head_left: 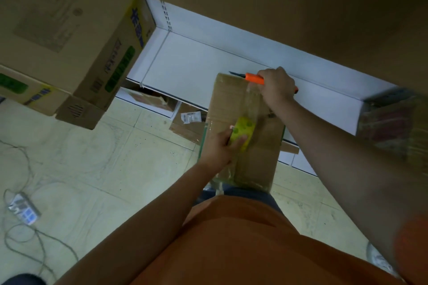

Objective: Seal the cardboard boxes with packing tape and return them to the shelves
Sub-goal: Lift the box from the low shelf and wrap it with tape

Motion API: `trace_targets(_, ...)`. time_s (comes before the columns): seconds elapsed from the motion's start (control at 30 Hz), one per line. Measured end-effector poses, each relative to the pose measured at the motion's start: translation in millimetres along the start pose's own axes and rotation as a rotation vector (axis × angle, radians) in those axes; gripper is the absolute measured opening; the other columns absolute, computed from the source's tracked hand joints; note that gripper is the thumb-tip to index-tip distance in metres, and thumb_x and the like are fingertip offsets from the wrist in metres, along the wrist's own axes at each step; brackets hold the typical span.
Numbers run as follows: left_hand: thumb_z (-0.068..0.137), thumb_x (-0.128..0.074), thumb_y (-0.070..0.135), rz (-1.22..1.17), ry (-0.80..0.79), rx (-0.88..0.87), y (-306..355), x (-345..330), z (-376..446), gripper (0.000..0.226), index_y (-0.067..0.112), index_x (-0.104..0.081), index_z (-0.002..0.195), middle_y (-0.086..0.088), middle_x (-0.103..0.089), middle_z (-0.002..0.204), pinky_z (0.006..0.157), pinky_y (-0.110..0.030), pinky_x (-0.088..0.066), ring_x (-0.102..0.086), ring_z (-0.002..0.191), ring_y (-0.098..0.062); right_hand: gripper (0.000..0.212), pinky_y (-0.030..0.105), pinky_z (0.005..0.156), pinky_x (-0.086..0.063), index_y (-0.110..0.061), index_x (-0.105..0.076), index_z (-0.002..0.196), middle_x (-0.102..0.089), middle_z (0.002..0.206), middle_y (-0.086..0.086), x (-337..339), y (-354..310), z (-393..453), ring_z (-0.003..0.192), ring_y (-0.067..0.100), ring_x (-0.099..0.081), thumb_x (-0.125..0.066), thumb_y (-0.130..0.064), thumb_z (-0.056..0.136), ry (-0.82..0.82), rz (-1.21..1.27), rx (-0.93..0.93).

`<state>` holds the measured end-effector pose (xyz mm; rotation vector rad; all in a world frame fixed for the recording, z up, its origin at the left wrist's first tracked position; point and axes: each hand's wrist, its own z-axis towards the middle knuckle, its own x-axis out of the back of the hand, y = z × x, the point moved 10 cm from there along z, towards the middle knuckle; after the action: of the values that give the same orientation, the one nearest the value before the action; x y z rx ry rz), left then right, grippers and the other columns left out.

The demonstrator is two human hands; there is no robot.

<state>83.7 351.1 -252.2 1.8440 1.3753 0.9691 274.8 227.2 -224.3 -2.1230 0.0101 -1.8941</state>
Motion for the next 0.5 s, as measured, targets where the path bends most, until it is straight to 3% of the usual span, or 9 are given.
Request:
trace_targets(0.07,0.098,-0.058,0.043,0.018,-0.019,0.027,-7.9,-2.3,-7.8,0.016,0.028,-0.064,0.094,0.010,-0.061,0.072,0.052,-0.024,-0.049,-0.060,0.064,-0.008,0.017,0.038,0.078,-0.050,-0.021,-0.068,0.108,-0.060,0.098,0.010,-0.2,4.5,3.9,0.090,0.031,-0.061,-0.066,-0.026,0.092,0.034,-0.039,-0.052)
trace_targets(0.13,0.098,-0.057,0.044,0.045,-0.034,0.050,-8.6,-4.1,-11.8,0.015,0.031,-0.064,0.095,0.013,-0.062,0.072,0.057,-0.023,-0.049,-0.060,0.064,-0.005,0.016,0.038,0.081,-0.051,-0.019,-0.068,0.107,-0.056,0.095,0.010,-1.8,7.0,10.2,0.091,0.030,-0.060,-0.066,-0.028,0.094,0.024,-0.052,-0.089)
trace_targets(0.2,0.098,-0.055,0.046,0.053,-0.046,0.054,-10.2,-8.0,-15.2,0.021,0.029,-0.066,0.102,0.008,-0.068,0.085,0.074,-0.030,-0.055,-0.067,0.080,-0.010,0.017,0.036,0.078,-0.049,-0.016,-0.069,0.107,-0.055,0.091,0.008,-0.8,6.1,17.0,0.098,0.030,-0.056,-0.065,-0.027,0.095,0.017,-0.087,-0.107)
trace_targets(0.27,0.099,-0.054,0.047,0.014,-0.018,0.049,-13.6,-8.9,-21.6,0.025,0.026,-0.063,0.110,-0.002,-0.070,0.101,0.082,-0.038,-0.059,-0.068,0.093,-0.018,0.020,0.038,0.078,-0.046,-0.012,-0.067,0.109,-0.061,0.101,0.012,-0.5,4.6,24.3,0.105,0.031,-0.054,-0.061,-0.025,0.096,0.005,-0.129,-0.122)
trace_targets(0.33,0.098,-0.052,0.051,0.003,0.032,0.043,-12.7,-5.2,-25.1,0.033,0.023,-0.062,0.111,-0.007,-0.069,0.104,0.081,-0.044,-0.060,-0.069,0.094,-0.023,0.023,0.039,0.082,-0.046,-0.009,-0.066,0.110,-0.063,0.107,0.013,-2.5,6.7,31.5,0.107,0.033,-0.056,-0.058,-0.028,0.098,-0.039,-0.098,-0.157)
trace_targets(0.4,0.098,-0.050,0.055,0.043,0.040,0.077,-8.6,-6.2,-20.1,0.042,0.016,-0.064,0.106,-0.011,-0.070,0.099,0.083,-0.048,-0.059,-0.069,0.091,-0.026,0.026,0.032,0.076,-0.041,-0.010,-0.066,0.104,-0.064,0.093,0.005,-5.9,16.2,36.7,0.102,0.030,-0.062,-0.058,-0.035,0.099,-0.077,0.011,-0.228)
trace_targets(0.43,0.098,-0.050,0.053,0.074,0.028,0.112,-8.0,-9.4,-16.7,0.044,0.012,-0.066,0.101,-0.012,-0.070,0.094,0.082,-0.044,-0.059,-0.068,0.087,-0.025,0.031,0.030,0.074,-0.039,-0.011,-0.065,0.101,-0.062,0.084,0.001,-7.3,20.5,37.9,0.099,0.028,-0.064,-0.059,-0.041,0.098,-0.090,0.060,-0.244)
trace_targets(0.5,0.099,-0.051,0.050,0.135,-0.020,0.214,-12.5,-19.7,-15.3,0.044,0.010,-0.064,0.086,-0.007,-0.065,0.079,0.068,-0.029,-0.054,-0.063,0.073,-0.018,0.046,0.032,0.073,-0.042,-0.010,-0.066,0.101,-0.063,0.087,0.004,-8.9,21.5,35.3,0.094,0.029,-0.064,-0.058,-0.054,0.094,-0.121,0.083,-0.193)
